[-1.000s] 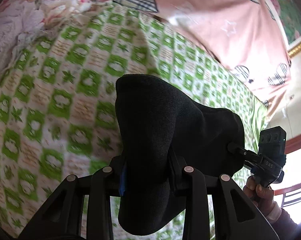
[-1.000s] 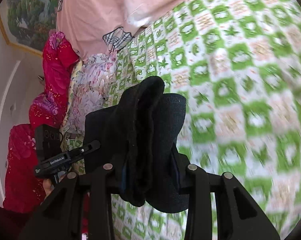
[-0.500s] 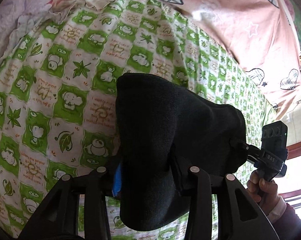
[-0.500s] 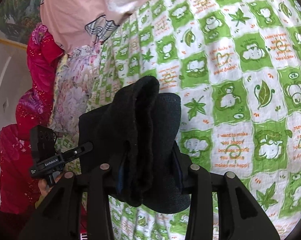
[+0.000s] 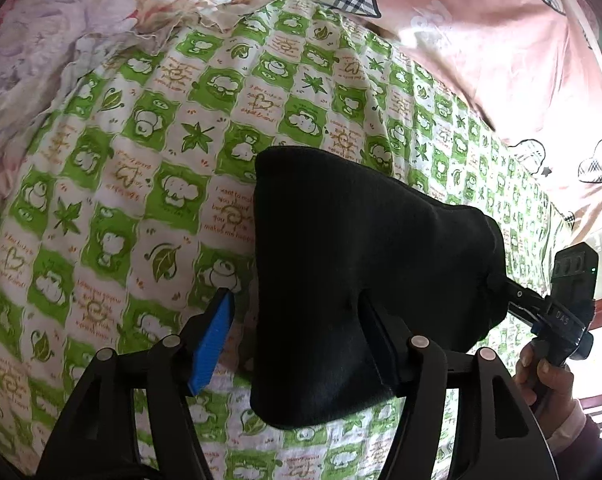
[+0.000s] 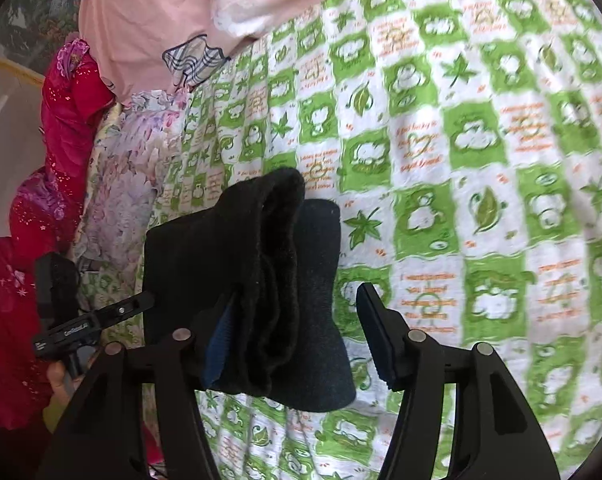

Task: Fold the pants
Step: 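Lower the folded bundle onto the sheet and open both grippers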

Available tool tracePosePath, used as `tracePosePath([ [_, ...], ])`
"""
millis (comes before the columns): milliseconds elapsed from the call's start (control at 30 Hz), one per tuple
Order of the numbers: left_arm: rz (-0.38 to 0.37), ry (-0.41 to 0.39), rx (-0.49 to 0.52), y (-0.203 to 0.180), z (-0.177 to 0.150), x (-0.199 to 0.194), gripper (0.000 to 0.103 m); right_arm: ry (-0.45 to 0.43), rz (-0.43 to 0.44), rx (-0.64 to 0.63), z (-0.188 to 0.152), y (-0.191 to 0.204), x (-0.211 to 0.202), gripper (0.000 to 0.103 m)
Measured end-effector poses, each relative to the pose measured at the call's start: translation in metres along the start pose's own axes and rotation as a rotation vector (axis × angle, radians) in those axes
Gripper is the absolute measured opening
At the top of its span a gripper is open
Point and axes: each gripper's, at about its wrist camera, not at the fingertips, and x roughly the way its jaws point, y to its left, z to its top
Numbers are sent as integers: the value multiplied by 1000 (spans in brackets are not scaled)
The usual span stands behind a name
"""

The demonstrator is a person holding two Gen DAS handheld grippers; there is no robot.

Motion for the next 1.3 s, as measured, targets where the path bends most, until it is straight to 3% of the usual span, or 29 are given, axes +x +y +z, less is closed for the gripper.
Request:
tracePosePath([
  [267,21,-15,8,-7,-17,-13,70,-35,-39,-29,-9,10,-20,62],
  [400,46,-29,26,-12,-25,-19,72,-49,-40,-44,-15,18,-26,67],
  [767,77,-43,35,-19,-44,-29,76,-43,-48,-93,-31,37,-30,71],
  [933,125,-72,53,-22,-52,-37,77,-41,-65,-125,-40,45,-31,74],
  [1300,184,-118,70,-32,-69,-46,81,-70,-152,-272,-61,72,-32,79],
])
